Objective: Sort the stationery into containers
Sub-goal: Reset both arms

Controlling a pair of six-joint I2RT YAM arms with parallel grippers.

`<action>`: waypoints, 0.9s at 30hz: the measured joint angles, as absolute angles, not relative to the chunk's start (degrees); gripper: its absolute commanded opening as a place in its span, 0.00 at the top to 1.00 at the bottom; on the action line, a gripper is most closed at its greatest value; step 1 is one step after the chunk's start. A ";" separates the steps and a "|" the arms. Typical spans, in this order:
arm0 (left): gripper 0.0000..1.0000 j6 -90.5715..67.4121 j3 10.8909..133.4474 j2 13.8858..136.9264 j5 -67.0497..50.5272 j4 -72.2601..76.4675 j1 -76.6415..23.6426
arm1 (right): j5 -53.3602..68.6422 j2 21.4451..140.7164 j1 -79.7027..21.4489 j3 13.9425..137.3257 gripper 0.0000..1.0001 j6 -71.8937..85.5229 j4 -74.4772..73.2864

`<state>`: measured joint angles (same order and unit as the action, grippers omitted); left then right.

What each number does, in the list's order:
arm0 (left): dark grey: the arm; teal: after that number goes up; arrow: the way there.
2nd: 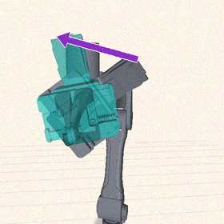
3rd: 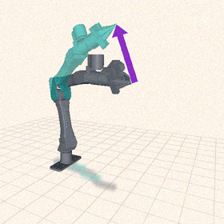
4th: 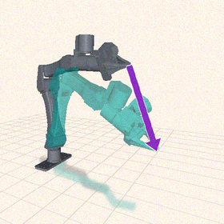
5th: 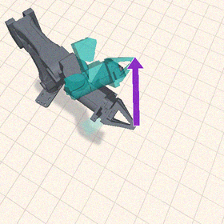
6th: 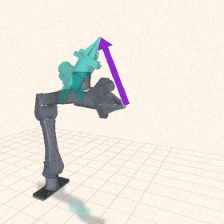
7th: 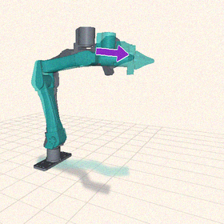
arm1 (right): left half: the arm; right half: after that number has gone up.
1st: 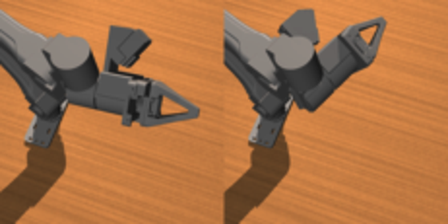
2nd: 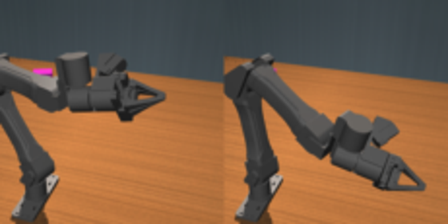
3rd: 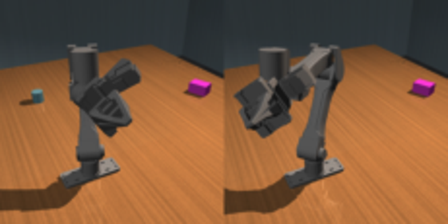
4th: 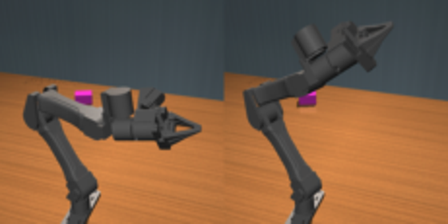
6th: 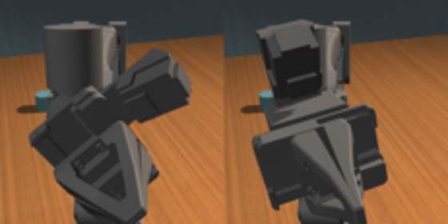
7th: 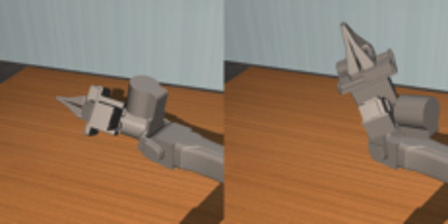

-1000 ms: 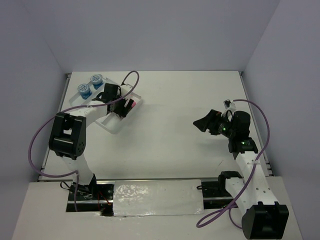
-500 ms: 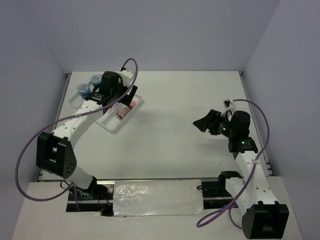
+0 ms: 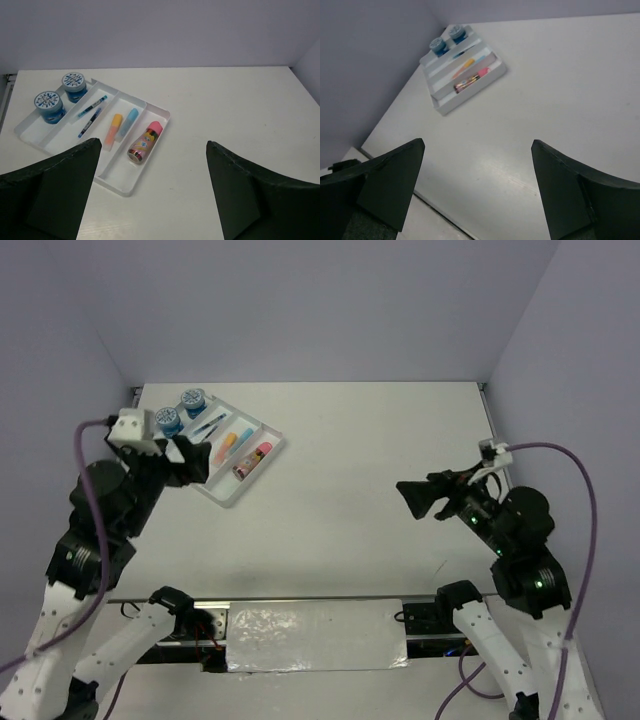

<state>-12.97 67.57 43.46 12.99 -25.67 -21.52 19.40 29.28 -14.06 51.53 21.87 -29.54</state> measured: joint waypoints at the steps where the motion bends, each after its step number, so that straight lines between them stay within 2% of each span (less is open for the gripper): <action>1: 0.01 -14.44 65.73 39.92 13.89 -26.50 -21.52 | 17.50 27.97 -14.17 53.49 0.03 21.28 -31.35; 10: 0.01 -23.03 53.17 23.97 23.09 -33.74 -21.52 | 1.08 21.56 -14.39 66.76 0.00 14.11 -47.11; 19: 0.01 -24.86 44.12 18.79 25.85 -34.57 -21.52 | -3.16 20.75 -14.63 66.41 0.00 11.81 -52.77; 27: 0.01 -25.41 43.38 19.11 25.17 -34.02 -20.56 | -3.90 20.75 -14.66 62.94 0.00 11.70 -52.77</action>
